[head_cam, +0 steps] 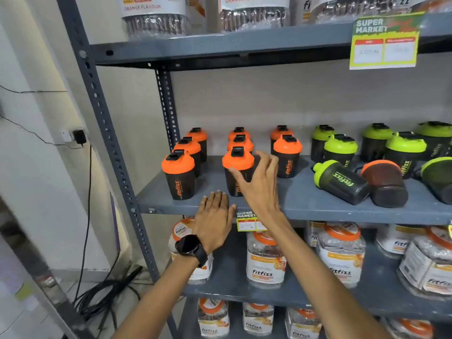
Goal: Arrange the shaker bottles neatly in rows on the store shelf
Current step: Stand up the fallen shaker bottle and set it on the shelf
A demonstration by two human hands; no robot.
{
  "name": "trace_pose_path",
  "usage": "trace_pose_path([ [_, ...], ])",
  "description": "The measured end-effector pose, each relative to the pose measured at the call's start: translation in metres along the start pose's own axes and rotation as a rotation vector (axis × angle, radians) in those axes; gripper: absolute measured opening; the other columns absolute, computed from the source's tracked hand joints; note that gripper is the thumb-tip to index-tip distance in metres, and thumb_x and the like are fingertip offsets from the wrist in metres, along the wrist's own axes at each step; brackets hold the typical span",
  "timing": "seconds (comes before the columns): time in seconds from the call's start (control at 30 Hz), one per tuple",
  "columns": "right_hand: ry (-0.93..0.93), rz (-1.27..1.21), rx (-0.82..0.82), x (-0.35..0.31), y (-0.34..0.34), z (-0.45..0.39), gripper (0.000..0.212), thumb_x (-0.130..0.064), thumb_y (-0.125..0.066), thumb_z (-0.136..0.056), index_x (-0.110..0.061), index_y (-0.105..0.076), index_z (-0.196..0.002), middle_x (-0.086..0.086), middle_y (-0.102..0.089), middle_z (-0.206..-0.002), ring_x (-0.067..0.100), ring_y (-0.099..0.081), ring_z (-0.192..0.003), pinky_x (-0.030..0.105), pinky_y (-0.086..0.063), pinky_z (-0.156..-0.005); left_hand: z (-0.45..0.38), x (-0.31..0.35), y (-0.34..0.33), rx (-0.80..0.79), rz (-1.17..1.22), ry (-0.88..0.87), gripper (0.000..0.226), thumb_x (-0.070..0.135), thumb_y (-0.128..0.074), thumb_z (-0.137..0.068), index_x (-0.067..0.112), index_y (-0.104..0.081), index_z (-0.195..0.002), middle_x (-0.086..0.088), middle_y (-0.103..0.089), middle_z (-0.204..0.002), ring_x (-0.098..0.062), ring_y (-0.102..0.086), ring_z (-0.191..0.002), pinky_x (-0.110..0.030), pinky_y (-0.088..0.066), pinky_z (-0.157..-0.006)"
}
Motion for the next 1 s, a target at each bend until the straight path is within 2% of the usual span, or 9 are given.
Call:
trace_pose_path([
  [0.03, 0.012, -0.024, 0.013, 0.004, 0.007, 0.001, 0.069, -0.053, -0.069, -0.083, -0.009, -0.044, -0.131, 0.010, -0.043, -0.124, 0.021, -0.050, -0.115, 0.028, -0.047, -0.094, 0.003, 0.006, 0.000, 0.018, -0.016, -0.006, 0.057, 0.040, -0.021, -0.105, 0.007, -0.033, -0.151, -0.015, -0.034, -0.158, -0.030, -0.028, -0.148, -0.044, -0.015, -0.124],
  [0.17, 0.045, 0.171, -0.036, 0.030, 0.043, 0.003, 0.044, -0.035, -0.065, -0.090, -0.009, -0.051, -0.121, 0.011, -0.048, -0.119, 0.028, -0.051, -0.112, 0.038, -0.050, -0.088, 0.014, 0.038, -0.001, 0.074, -0.030, -0.069, 0.056, 0.039, -0.023, -0.105, 0.008, -0.031, -0.151, -0.018, -0.031, -0.159, -0.032, -0.028, -0.148, -0.044, -0.016, -0.124],
  [0.27, 0.061, 0.368, -0.095, 0.052, 0.077, -0.009, 0.039, -0.027, -0.068, -0.088, -0.006, -0.055, -0.118, 0.016, -0.052, -0.114, 0.035, -0.052, -0.109, 0.042, -0.045, -0.090, 0.012, 0.067, -0.004, 0.086, -0.011, -0.066, 0.057, 0.039, -0.021, -0.105, 0.009, -0.030, -0.152, -0.016, -0.030, -0.160, -0.029, -0.027, -0.148, -0.044, -0.018, -0.124],
  [0.4, 0.027, 0.500, -0.163, 0.079, 0.121, -0.036, 0.041, -0.026, -0.068, -0.088, -0.005, -0.055, -0.121, 0.019, -0.052, -0.120, 0.038, -0.049, -0.115, 0.046, -0.045, -0.094, 0.012, 0.091, -0.007, 0.092, 0.042, 0.063, 0.058, 0.040, -0.021, -0.105, 0.006, -0.032, -0.150, -0.017, -0.032, -0.158, -0.030, -0.030, -0.147, -0.042, -0.019, -0.123],
  [0.57, -0.079, 0.179, -0.262, 0.091, 0.120, -0.045, 0.042, -0.025, -0.072, -0.086, -0.008, -0.056, -0.120, 0.014, -0.055, -0.117, 0.033, -0.056, -0.113, 0.043, -0.047, -0.096, 0.013, 0.093, -0.009, 0.073, 0.038, 0.109, 0.059, 0.039, -0.018, -0.105, 0.005, -0.028, -0.152, -0.018, -0.030, -0.159, -0.030, -0.027, -0.148, -0.042, -0.017, -0.124],
  [0.67, -0.178, -0.036, -0.337, 0.075, 0.084, -0.031, 0.058, -0.034, -0.079, -0.080, -0.009, -0.054, -0.126, 0.012, -0.060, -0.119, 0.027, -0.061, -0.110, 0.041, -0.050, -0.096, 0.014, 0.092, -0.008, 0.065, 0.022, 0.099, 0.058, 0.037, -0.018, -0.105, 0.005, -0.028, -0.152, -0.018, -0.030, -0.159, -0.030, -0.026, -0.149, -0.043, -0.017, -0.124],
  [0.77, -0.273, -0.227, -0.364, 0.049, 0.048, -0.025, 0.079, -0.035, -0.084, -0.074, -0.004, -0.044, -0.135, 0.016, -0.058, -0.130, 0.030, -0.057, -0.120, 0.039, -0.048, -0.098, 0.015, 0.084, -0.004, 0.050, 0.011, 0.108, 0.057, 0.037, -0.020, -0.106, 0.003, -0.029, -0.151, -0.019, -0.032, -0.158, -0.031, -0.026, -0.149, -0.043, -0.018, -0.124],
  [0.9, -0.287, -0.275, -0.346, 0.028, 0.017, -0.032, 0.098, -0.028, -0.087, -0.069, -0.002, -0.030, -0.145, 0.018, -0.052, -0.138, 0.035, -0.050, -0.128, 0.040, -0.045, -0.099, 0.010, 0.050, -0.001, 0.024, -0.007, 0.147, 0.053, 0.038, -0.020, -0.105, 0.004, -0.043, -0.139, -0.018, -0.047, -0.147, -0.033, -0.038, -0.140, -0.044, -0.025, -0.120],
  [1.0, -0.294, -0.247, -0.348, 0.028, 0.003, -0.035, 0.093, -0.020, -0.086, -0.070, -0.005, -0.031, -0.144, 0.017, -0.050, -0.140, 0.034, -0.048, -0.130, 0.039, -0.043, -0.100, 0.005, 0.022, 0.002, -0.023, 0.007, 0.143, 0.053, 0.040, -0.018, -0.104, 0.006, -0.042, -0.138, -0.017, -0.047, -0.146, -0.032, -0.038, -0.139, -0.045, -0.025, -0.119],
])
Point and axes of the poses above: each hand's wrist, its own z-axis away from the middle knuckle, its own y-axis out of the back of the hand, x = y × z, the point moved 6 cm from there along -z, towards the middle knuckle
